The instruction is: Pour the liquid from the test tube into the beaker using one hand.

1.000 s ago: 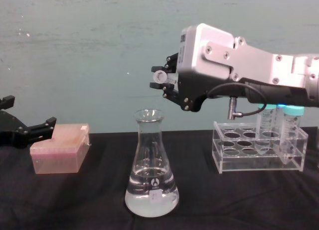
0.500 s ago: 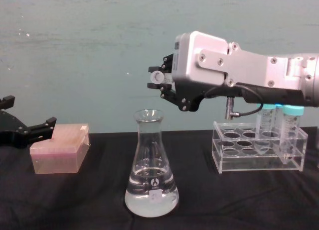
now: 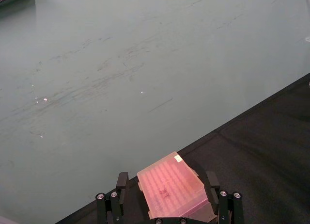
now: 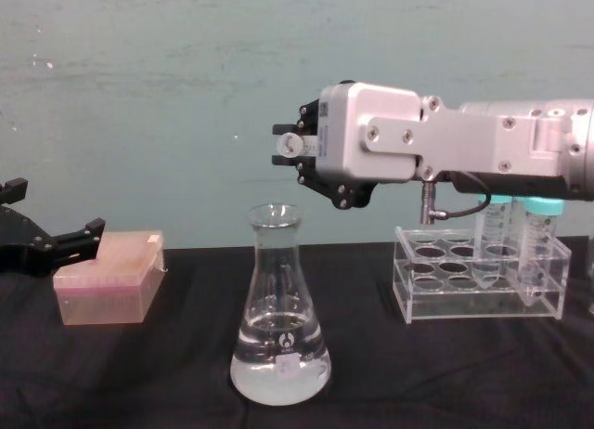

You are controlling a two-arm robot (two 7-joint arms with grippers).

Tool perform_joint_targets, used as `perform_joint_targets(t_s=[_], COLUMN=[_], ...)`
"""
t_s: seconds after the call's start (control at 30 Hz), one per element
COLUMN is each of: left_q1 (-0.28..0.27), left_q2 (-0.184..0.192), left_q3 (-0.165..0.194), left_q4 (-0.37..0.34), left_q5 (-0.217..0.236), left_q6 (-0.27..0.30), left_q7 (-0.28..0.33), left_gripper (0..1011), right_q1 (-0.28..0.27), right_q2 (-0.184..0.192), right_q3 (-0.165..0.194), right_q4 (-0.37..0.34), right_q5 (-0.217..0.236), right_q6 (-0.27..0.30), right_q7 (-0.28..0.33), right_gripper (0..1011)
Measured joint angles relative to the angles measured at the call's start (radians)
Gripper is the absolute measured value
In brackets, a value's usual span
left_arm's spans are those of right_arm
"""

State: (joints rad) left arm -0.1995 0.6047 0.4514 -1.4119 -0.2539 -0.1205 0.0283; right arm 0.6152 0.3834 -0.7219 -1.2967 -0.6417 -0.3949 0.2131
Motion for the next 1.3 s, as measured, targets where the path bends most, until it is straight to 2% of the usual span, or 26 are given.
perform_joint_targets(t_s=[0.73, 1.3], left_q1=[0.0, 0.0], left_q2=[0.0, 0.0], left_q3=[0.0, 0.0], left_q4=[0.0, 0.0], left_q5=[0.0, 0.0], left_q6=[0.0, 0.0], left_q7=[0.0, 0.0], left_gripper=[1000, 1000], right_q1=[-0.004, 0.012], right_q2=[0.019, 0.02], right_q3=[-0.016, -0.032], right_q4=[-0.029, -0.02], right_q5=[-0.051, -0.083], right_q6=[0.008, 0.005], right_q7=[-0.03, -0.047], right_gripper=[205, 207])
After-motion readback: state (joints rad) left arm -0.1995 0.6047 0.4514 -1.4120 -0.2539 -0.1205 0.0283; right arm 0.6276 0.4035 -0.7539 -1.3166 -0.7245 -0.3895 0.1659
